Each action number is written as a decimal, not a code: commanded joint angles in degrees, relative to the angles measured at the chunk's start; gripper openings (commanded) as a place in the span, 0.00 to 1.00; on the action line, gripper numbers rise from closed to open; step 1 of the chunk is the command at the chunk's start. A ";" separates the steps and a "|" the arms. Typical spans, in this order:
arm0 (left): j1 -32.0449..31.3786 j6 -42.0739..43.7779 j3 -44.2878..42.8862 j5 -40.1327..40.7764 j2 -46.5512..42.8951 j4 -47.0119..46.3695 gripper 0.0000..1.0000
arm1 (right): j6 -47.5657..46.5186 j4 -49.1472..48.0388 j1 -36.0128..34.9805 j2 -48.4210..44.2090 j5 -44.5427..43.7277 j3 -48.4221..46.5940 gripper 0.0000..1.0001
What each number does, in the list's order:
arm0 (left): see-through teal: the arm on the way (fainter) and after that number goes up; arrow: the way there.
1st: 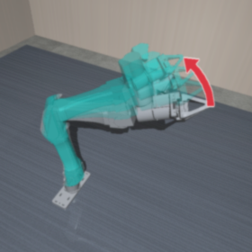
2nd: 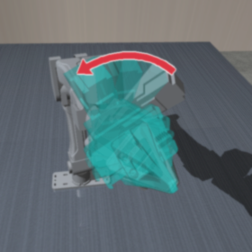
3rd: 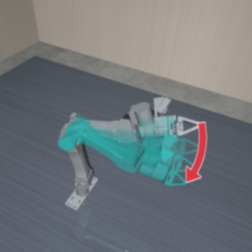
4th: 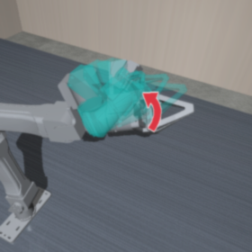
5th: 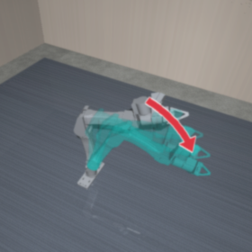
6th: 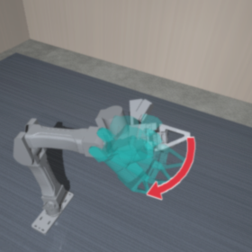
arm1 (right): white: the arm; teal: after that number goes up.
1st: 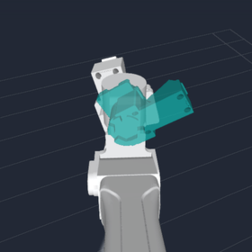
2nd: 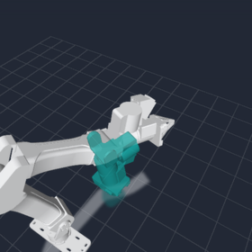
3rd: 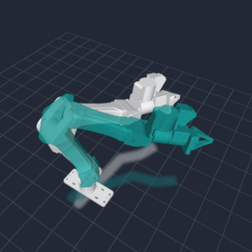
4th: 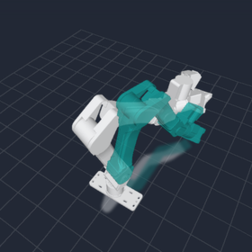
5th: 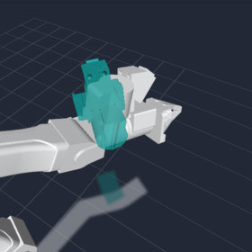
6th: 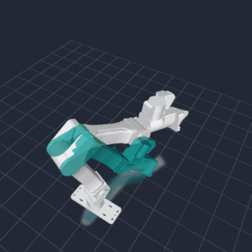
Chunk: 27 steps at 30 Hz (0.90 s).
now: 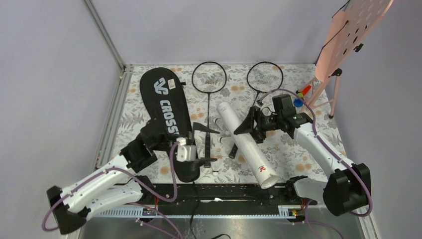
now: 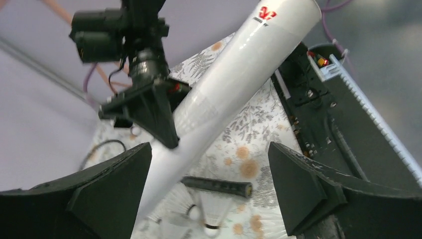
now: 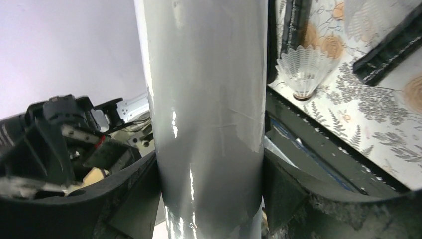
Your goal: Pack up the badminton gear
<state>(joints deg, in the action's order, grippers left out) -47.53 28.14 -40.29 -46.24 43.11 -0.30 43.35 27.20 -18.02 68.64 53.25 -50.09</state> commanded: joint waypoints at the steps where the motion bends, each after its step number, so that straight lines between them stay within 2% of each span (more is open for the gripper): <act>1: -10.55 25.52 -9.79 12.29 7.58 14.40 0.99 | 6.64 -5.75 -0.44 0.86 7.98 -0.13 0.55; 4: -16.98 29.82 -12.67 20.39 13.44 16.44 0.99 | 10.55 -9.80 -0.45 0.54 7.90 0.58 0.55; 6: -18.83 30.60 -13.64 21.92 16.63 16.31 0.99 | 12.31 -11.76 -0.50 0.09 7.58 1.44 0.56; 14: -21.82 28.21 -17.34 22.75 24.68 13.18 0.99 | 16.56 -17.18 -1.05 -0.08 8.44 6.43 0.56; 21: -23.09 28.45 -18.34 24.64 26.41 11.16 0.99 | 17.86 -18.97 -2.08 -0.09 8.69 8.64 0.56; 27: -23.87 26.97 -18.05 24.97 28.93 5.97 0.99 | 24.99 -27.58 -3.12 -1.61 6.10 10.42 0.56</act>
<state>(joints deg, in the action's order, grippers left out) -70.54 55.53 -56.55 -21.98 69.91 11.53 62.19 7.94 -20.03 69.49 58.06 -40.32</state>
